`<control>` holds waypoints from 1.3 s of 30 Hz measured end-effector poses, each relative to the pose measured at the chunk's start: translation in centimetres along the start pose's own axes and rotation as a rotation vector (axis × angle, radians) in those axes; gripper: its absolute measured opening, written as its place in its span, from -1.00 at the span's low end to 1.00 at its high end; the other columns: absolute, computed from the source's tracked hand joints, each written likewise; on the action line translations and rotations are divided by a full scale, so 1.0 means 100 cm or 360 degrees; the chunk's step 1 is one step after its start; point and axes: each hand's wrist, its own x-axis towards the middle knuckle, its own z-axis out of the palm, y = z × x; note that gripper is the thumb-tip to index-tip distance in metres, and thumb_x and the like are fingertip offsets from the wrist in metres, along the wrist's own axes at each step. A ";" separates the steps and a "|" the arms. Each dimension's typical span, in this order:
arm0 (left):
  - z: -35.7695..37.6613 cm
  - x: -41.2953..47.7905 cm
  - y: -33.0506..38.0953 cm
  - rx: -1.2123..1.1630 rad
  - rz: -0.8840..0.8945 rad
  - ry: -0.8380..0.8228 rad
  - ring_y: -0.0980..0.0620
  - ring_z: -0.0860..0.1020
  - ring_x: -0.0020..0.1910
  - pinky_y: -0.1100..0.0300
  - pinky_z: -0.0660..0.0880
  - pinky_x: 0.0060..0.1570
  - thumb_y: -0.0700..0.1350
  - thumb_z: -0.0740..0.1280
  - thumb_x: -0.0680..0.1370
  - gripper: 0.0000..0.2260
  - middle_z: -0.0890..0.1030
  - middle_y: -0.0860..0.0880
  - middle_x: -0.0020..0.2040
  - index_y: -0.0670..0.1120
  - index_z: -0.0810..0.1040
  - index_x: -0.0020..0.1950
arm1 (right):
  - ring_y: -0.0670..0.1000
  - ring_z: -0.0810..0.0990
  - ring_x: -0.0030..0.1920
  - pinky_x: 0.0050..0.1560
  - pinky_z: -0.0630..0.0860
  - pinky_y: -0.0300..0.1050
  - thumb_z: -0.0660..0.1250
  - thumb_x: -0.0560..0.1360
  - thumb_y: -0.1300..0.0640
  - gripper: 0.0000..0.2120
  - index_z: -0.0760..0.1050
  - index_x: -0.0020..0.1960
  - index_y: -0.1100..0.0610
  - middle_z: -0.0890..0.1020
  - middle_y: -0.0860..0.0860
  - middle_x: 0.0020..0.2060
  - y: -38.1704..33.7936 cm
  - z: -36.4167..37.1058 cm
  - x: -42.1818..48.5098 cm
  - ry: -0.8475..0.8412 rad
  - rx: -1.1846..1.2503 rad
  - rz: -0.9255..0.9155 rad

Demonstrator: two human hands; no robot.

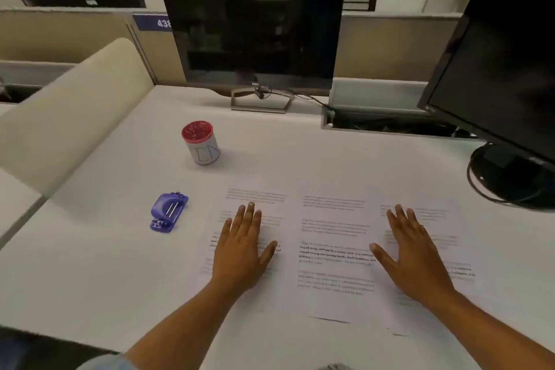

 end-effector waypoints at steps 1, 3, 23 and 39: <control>0.003 -0.004 -0.002 0.0019 -0.0002 -0.0028 0.04 -0.29 0.55 0.05 -0.24 0.53 0.35 -0.12 0.57 -0.28 -0.24 0.03 0.60 -0.03 -0.18 0.60 | -0.08 -0.25 0.56 0.52 -0.17 -0.06 -0.03 0.47 -0.39 -0.13 -0.09 0.62 0.06 -0.14 -0.07 0.59 0.001 0.005 -0.005 -0.0031 -0.0007 0.0012; 0.011 -0.011 -0.007 0.0017 -0.0011 -0.0062 0.05 -0.26 0.56 0.05 -0.21 0.54 0.33 -0.09 0.58 -0.28 -0.19 0.02 0.61 -0.05 -0.14 0.61 | -0.09 -0.25 0.56 0.51 -0.20 -0.09 -0.02 0.48 -0.39 -0.13 -0.10 0.62 0.07 -0.15 -0.08 0.59 0.004 0.015 -0.013 -0.0119 -0.0047 0.0048; 0.022 -0.020 -0.002 -0.0250 -0.0076 -0.0112 0.07 -0.15 0.59 0.09 -0.20 0.53 0.33 -0.03 0.59 -0.28 -0.13 0.03 0.63 -0.04 -0.12 0.61 | -0.07 -0.22 0.57 0.56 -0.20 -0.03 -0.05 0.49 -0.40 -0.14 -0.12 0.62 0.07 -0.11 -0.06 0.61 0.005 0.030 -0.027 -0.0157 -0.0020 0.0080; -0.032 -0.028 -0.046 -0.0056 -0.1099 -0.0215 -0.16 0.48 0.15 -0.02 0.52 0.01 0.56 0.35 0.12 -0.04 0.44 -0.14 0.15 -0.16 0.38 0.20 | 0.29 0.41 0.37 0.31 0.41 0.28 0.53 0.37 -0.14 -0.17 0.30 0.48 0.19 0.36 0.22 0.45 0.048 -0.040 -0.044 0.0157 0.0371 0.1050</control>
